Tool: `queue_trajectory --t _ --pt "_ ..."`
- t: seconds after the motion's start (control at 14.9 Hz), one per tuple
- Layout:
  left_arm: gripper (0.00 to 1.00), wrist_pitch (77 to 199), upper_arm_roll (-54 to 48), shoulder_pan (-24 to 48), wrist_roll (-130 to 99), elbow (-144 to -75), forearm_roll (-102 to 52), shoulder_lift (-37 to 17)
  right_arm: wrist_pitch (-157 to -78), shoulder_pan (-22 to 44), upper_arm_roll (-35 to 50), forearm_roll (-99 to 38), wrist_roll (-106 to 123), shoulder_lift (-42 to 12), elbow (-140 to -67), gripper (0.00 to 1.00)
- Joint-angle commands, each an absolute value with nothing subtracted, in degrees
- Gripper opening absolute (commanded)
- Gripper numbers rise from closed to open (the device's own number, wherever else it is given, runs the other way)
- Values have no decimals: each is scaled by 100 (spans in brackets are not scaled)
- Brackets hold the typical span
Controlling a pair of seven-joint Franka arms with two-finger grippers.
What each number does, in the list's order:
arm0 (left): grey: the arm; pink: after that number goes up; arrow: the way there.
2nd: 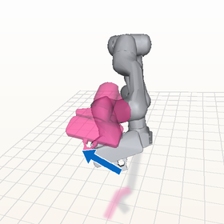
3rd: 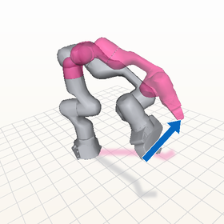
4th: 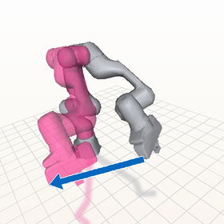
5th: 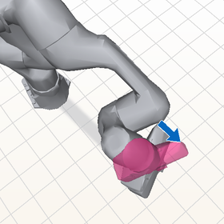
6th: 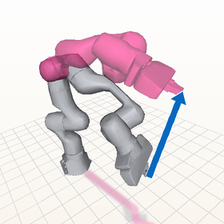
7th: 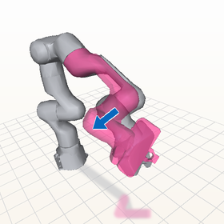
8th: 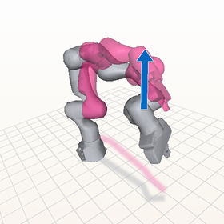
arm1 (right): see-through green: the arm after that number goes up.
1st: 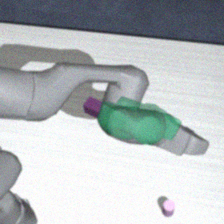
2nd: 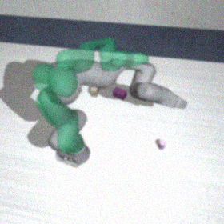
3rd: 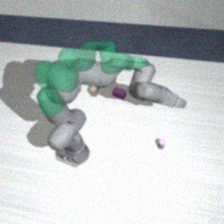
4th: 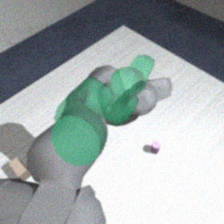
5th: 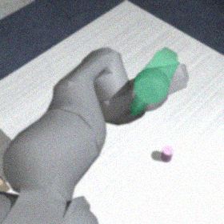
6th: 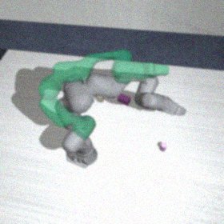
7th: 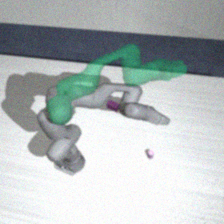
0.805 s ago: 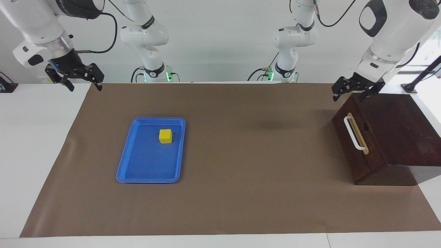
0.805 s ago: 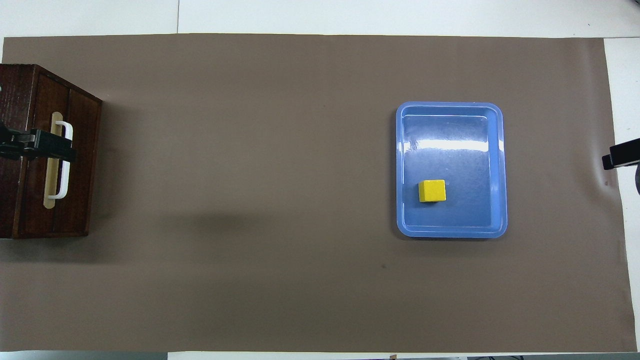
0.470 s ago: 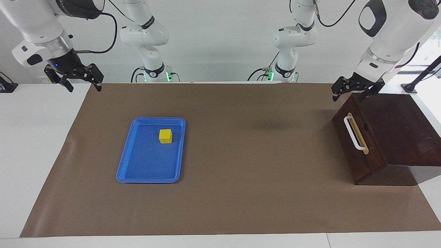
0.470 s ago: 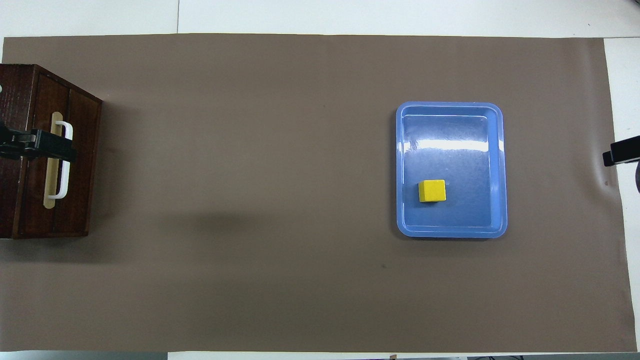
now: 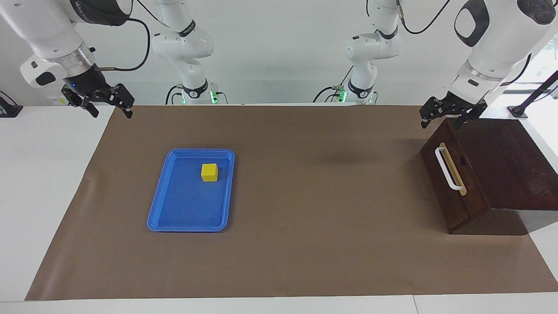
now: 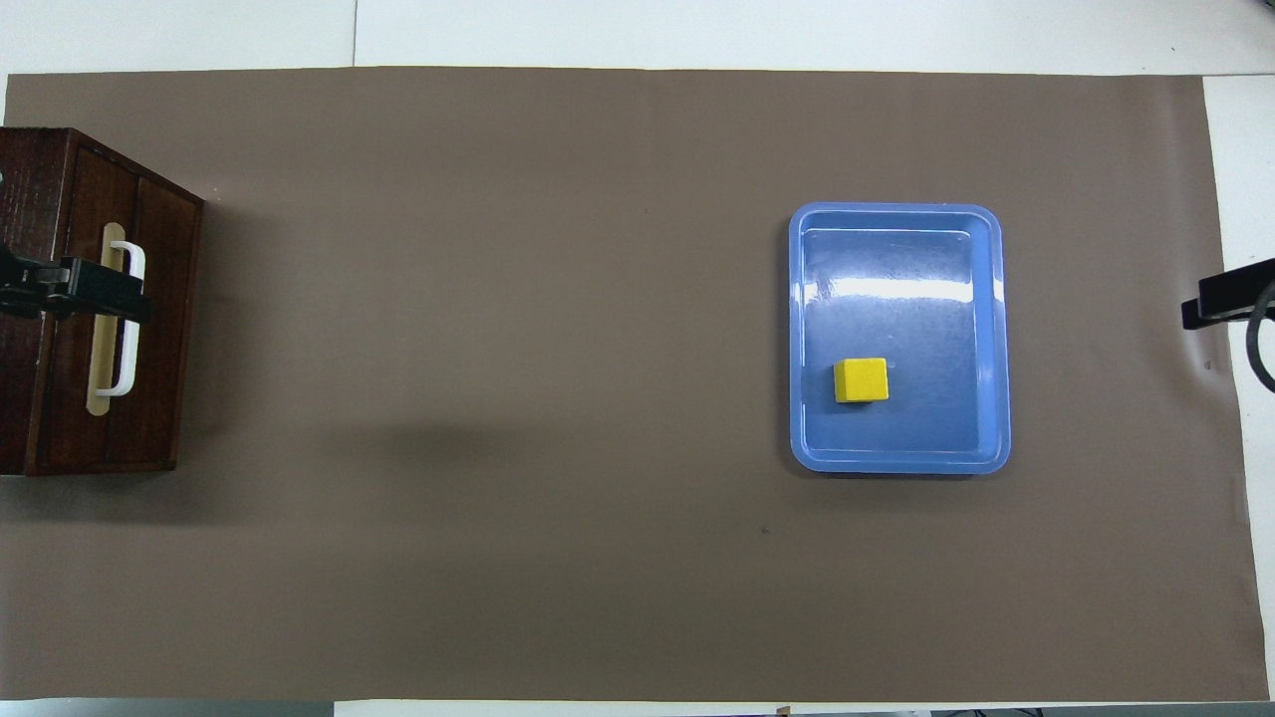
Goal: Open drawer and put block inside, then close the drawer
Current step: 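Move the right gripper over the yellow block in the blue tray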
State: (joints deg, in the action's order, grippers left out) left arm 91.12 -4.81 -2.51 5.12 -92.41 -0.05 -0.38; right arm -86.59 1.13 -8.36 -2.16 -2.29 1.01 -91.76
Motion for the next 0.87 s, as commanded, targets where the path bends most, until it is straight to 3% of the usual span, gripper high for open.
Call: queue_trajectory --t 0.0,0.2,0.81 --pt "100 9105 -448 -237 562 -9316 -35 70 -8789 105 -800 -631 -1550 377 -9894 100" --pt "100 9175 -448 -272 589 -9325 -35 70 -9017 79 -800 -1298 -2861 563 -10607 100" --pt "100 9220 -448 -281 545 -9316 -35 62 -10360 105 -800 -3321 -5379 9 -11661 100"
